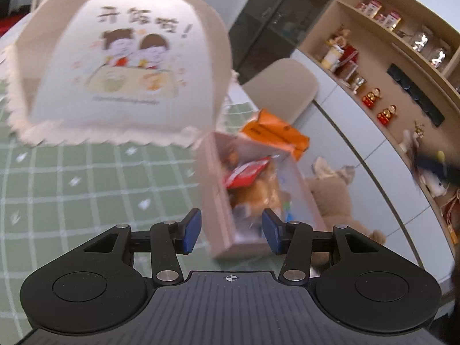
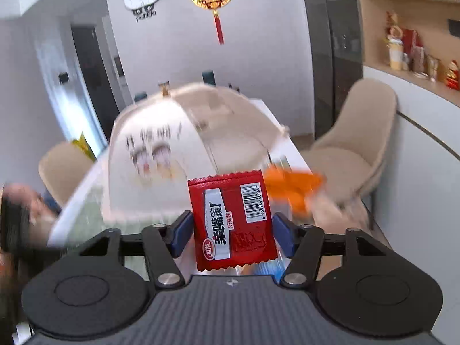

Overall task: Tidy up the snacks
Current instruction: 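Drop the red square packet into the box with the right while the left drops its packet, then grasp the red duck snack bag with the right gripper while the left reaches the yellow quail egg bag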

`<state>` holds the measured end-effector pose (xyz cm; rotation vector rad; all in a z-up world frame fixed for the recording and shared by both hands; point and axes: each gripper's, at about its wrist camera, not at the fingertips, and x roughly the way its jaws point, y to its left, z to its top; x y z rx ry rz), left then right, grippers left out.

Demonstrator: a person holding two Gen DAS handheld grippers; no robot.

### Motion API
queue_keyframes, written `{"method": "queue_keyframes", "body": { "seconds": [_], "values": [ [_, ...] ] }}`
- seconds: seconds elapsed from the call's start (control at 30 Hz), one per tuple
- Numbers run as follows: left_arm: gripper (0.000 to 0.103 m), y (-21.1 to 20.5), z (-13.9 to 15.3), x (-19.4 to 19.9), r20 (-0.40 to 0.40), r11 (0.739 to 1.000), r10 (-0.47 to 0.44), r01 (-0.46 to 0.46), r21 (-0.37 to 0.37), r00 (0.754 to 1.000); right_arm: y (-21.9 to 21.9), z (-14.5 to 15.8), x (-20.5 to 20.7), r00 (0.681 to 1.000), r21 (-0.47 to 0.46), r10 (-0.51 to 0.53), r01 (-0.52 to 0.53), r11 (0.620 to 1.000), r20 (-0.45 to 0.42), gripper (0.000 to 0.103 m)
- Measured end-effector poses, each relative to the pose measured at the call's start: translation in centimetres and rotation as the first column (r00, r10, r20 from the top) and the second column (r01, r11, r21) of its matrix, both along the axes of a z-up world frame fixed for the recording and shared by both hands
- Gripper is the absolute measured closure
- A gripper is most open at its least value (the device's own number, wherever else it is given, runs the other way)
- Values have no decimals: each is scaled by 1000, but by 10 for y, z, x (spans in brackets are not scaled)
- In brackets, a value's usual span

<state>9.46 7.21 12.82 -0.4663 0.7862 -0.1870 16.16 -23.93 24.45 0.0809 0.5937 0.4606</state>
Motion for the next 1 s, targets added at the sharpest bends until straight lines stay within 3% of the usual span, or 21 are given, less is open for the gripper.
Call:
{"method": "queue_keyframes", "body": {
  "seconds": [0.03, 0.07, 0.17, 0.27, 0.4, 0.53, 0.63, 0.73, 0.8, 0.87, 1.0],
  "values": [
    [52, 7, 0, -12, -5, 1000, 8, -8, -6, 1000, 7, 5, 16, 1000, -6, -6, 6, 1000, -4, 22],
    [52, 14, -5, -23, -18, 1000, 23, -23, -10, 1000, 13, 9, 28, 999, -9, -32, 32, 999, -3, 20],
    [52, 28, -20, -54, -66, 998, 60, -58, 32, 996, 26, 10, 38, 997, -34, -78, 78, 996, -1, 20],
    [52, 42, -43, -83, -136, 995, 87, -78, 66, 987, 30, -5, 21, 998, -46, -53, 52, 998, -18, 18],
    [52, 47, -65, -107, -205, 998, 54, -47, 42, 977, 42, -52, -16, 998, -200, -25, 11, 980, -65, 18],
    [52, 31, -69, -118, -230, 999, -32, 38, 20, 973, 51, -108, -55, 984, -303, 17, -70, 950, -176, 18],
    [52, 10, -69, -119, -268, 987, -144, 119, -107, 953, 51, -143, -79, 967, -335, 18, -105, 936, -254, 18],
    [52, -17, -81, -113, -311, 950, -267, 196, -242, 912, 45, -165, -99, 954, -343, -9, -100, 934, -301, 18],
    [52, -33, -82, -111, -323, 949, -292, 229, -219, 900, 40, -172, -109, 945, -323, -32, -79, 943, -324, 18],
    [52, -40, -79, -111, -317, 955, -290, 252, -154, 903, 39, -179, -120, 931, -273, -13, -93, 958, -364, 18],
    [52, -21, -67, -114, -288, 973, -223, 196, -119, 931, 52, -185, -134, 886, -148, 60, -143, 979, -459, 18]
  ]
}}
